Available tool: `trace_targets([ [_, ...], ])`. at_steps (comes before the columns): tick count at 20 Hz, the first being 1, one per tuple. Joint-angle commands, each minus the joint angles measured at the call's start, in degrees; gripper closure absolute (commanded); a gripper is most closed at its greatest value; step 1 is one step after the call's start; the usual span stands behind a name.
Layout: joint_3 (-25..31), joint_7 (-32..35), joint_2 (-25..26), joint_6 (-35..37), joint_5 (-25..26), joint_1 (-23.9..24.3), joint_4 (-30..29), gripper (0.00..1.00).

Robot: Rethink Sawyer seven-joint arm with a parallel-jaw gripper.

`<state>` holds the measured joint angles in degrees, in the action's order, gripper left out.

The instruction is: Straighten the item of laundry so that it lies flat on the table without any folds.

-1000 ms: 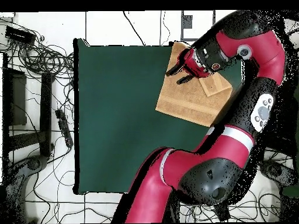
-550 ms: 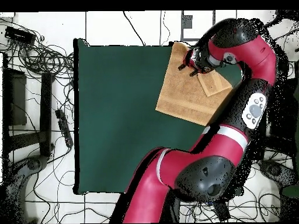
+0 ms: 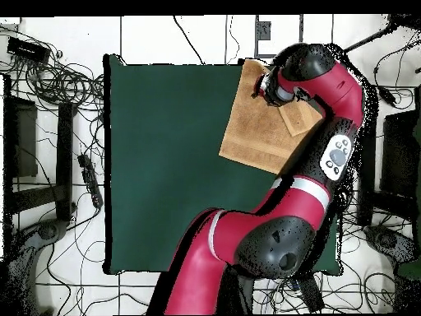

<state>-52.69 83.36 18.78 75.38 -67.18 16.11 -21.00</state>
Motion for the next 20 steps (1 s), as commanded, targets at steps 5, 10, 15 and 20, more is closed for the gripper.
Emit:
trace_targets([
  [5,9.4,23.2,-0.1,9.7,2.2,-3.9,-9.1,0.00],
  [10,10.2,18.3,-5.0,7.5,8.2,-6.5,-18.0,0.00],
  [15,12.3,15.5,-7.2,1.5,12.0,-8.1,-24.8,0.00],
  [20,14.4,17.6,-7.9,-3.0,13.6,-9.6,-28.7,0.00],
])
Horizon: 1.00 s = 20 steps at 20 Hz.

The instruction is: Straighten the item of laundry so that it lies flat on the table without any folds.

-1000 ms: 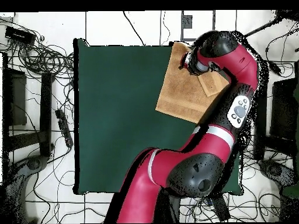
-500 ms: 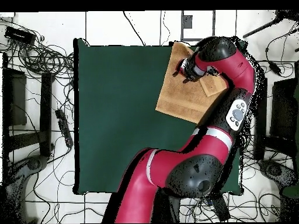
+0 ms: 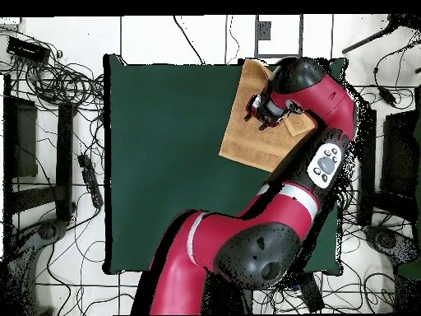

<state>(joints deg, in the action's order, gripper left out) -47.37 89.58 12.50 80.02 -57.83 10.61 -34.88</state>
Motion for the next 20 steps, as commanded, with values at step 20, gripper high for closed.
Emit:
trace_targets([
  [20,22.2,9.6,3.0,-12.8,7.5,-0.3,-11.0,0.00],
])
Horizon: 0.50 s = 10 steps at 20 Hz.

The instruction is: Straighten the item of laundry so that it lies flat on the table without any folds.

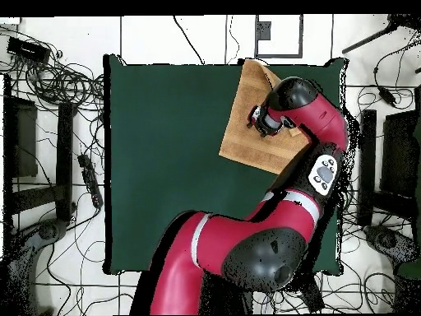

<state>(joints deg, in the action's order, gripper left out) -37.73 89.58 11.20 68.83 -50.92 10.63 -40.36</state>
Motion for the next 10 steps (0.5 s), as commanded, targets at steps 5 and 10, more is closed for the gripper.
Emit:
trace_targets([
  [5,14.9,11.4,4.5,1.0,0.8,0.5,-4.5,0.00],
  [10,17.1,11.1,3.8,3.8,1.5,0.7,-5.0,0.00],
])
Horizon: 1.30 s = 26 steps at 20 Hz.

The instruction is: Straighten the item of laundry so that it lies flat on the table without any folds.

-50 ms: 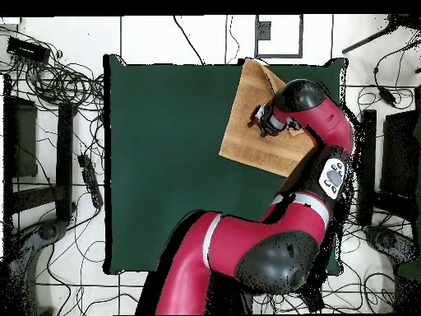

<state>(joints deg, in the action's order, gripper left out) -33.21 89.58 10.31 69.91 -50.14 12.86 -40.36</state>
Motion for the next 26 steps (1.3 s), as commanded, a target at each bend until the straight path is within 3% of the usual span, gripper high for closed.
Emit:
trace_targets([
  [1,12.8,11.0,4.4,3.1,1.0,-1.5,-5.4,0.00],
  [11,14.2,11.2,4.1,2.7,3.1,-1.3,-5.4,0.00],
  [12,14.3,12.4,4.0,2.7,3.4,-1.2,-5.5,1.00],
  [16,15.6,9.5,3.2,1.2,3.5,-1.2,-6.7,1.00],
  [26,17.9,10.4,1.7,1.3,3.8,-0.9,-9.0,1.00],
])
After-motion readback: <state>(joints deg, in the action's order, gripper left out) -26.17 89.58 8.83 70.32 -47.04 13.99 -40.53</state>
